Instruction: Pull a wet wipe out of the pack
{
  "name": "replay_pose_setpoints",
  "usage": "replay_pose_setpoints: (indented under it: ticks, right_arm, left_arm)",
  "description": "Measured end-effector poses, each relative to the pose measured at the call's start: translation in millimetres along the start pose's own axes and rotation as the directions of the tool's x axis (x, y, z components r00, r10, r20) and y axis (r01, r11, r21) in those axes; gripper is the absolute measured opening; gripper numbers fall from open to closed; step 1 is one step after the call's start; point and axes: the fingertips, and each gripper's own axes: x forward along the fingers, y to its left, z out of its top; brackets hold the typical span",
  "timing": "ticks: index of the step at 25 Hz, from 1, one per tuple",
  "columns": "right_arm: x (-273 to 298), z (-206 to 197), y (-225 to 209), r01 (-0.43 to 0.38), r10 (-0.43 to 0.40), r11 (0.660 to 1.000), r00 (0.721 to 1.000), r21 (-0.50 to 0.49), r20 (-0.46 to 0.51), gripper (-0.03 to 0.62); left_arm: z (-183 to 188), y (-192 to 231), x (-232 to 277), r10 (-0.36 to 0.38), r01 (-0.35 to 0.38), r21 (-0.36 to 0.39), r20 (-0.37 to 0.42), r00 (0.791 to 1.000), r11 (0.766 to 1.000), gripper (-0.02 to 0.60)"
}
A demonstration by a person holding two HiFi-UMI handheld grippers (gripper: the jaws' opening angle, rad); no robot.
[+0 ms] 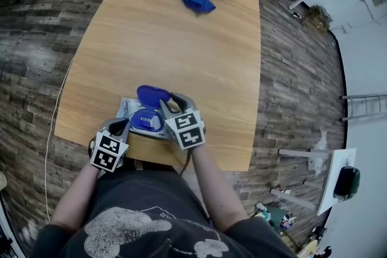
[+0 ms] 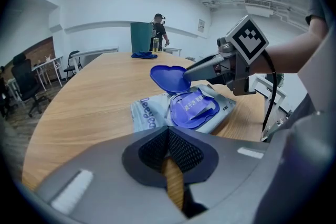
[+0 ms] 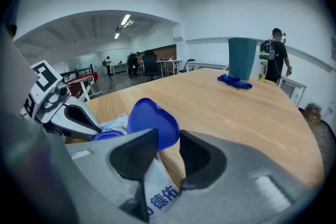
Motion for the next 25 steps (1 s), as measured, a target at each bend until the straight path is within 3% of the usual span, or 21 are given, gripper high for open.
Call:
replay_pose_setpoints:
  ticks: [8, 16, 22, 25]
  right_arm:
    - [9, -8, -2, 0.022, -0.023, 0.999, 0.999, -0.036, -0.037, 0.115]
    - [-11, 1, -2, 0.008, -0.009, 1.0, 0.999, 0.021, 0.048, 0.115]
    - [-33, -13, -2, 0.041, -0.043, 0.998, 0.998, 0.054, 0.055, 0.115]
    - [-40, -23, -1, 0.051, -0.055, 0.995, 0.997, 0.083, 0.057, 0.115]
  left_arm:
    - [0, 0, 0, -0.002, 0.002, -0.006, 0.001, 1.0, 1.0, 0.018]
    - [5, -1, -4, -0.006, 0.006, -0.031, 0.008, 1.0, 0.999, 0.018]
    - [9, -3, -11, 0.0, 0.002, -0.052, 0.046, 0.999, 0.999, 0.02]
    - [23, -9, -22, -0.007, 0.011, -0.037, 0.114, 0.993, 0.999, 0.02]
